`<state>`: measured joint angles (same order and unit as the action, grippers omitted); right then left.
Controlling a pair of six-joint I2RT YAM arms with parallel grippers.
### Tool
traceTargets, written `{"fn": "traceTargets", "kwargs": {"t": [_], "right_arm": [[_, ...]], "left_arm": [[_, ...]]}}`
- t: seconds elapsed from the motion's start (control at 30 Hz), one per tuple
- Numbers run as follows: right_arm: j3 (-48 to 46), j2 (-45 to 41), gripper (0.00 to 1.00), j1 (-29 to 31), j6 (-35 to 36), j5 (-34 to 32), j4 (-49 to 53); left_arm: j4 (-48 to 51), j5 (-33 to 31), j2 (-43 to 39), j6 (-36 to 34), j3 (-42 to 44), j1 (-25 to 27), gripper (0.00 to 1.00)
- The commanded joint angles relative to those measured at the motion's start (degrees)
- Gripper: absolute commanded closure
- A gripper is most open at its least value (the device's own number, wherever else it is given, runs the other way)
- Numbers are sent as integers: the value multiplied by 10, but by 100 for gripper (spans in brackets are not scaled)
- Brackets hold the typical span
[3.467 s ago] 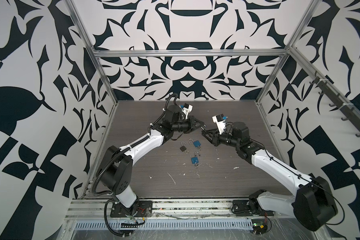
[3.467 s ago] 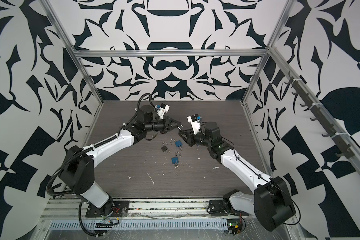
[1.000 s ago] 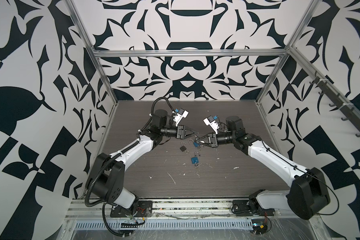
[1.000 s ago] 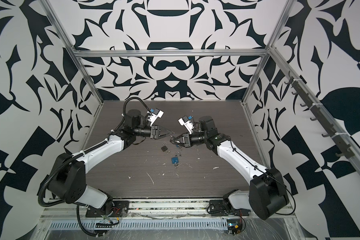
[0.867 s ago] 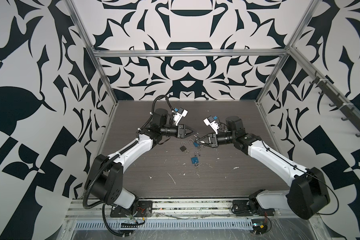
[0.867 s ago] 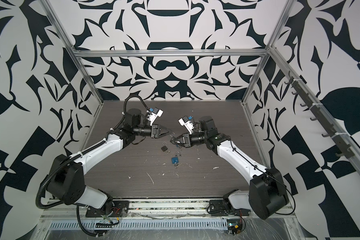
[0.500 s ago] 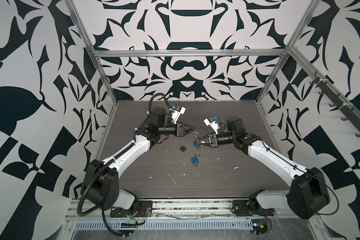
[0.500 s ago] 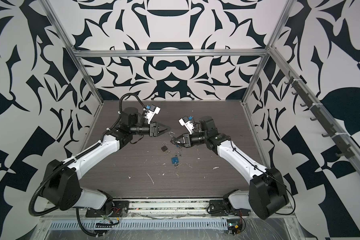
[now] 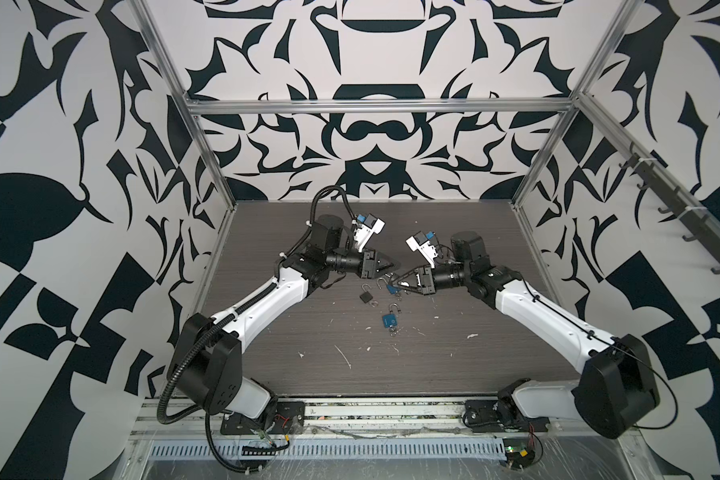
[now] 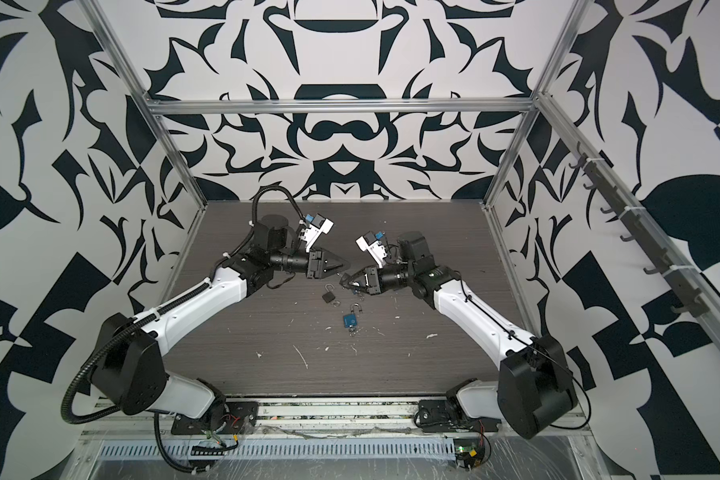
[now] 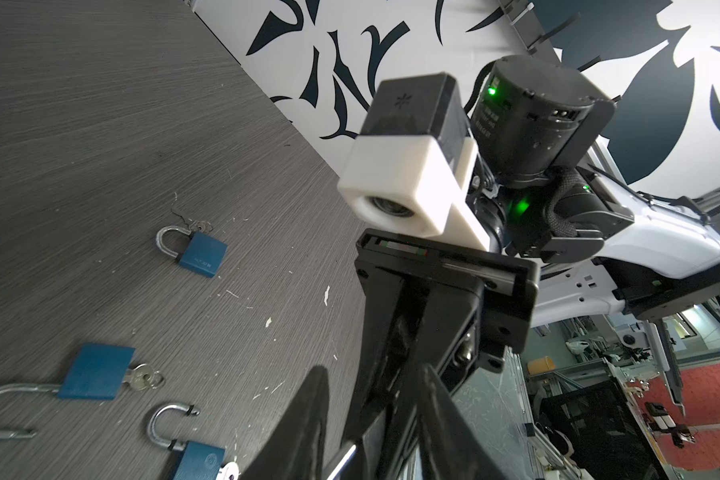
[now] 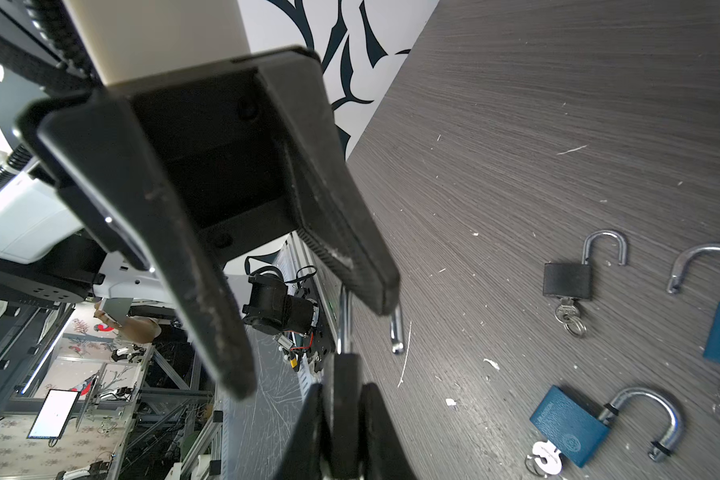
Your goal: Lock with the key
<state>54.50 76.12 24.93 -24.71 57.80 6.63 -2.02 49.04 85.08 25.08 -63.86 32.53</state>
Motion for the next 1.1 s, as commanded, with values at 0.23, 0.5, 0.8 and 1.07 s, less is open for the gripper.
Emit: {"fn": "traceTargets", "kwargs": {"t": [0.23,0.5,0.8,1.07], "right_arm": [[37,-13,100,2,8,18,-13],[40,-9,100,2,7,24,-5],[43,-5,100,2,7,30,-2],[44,-5,100,2,0,37,-7]], "left_arm": [[32,-4,-20,-21,10,-16,64],[-18,42,-34,13,37,-39,67],[-29,73,-41,18,48,-42,69],[-19,76,-36,15,49,-46,68]]}}
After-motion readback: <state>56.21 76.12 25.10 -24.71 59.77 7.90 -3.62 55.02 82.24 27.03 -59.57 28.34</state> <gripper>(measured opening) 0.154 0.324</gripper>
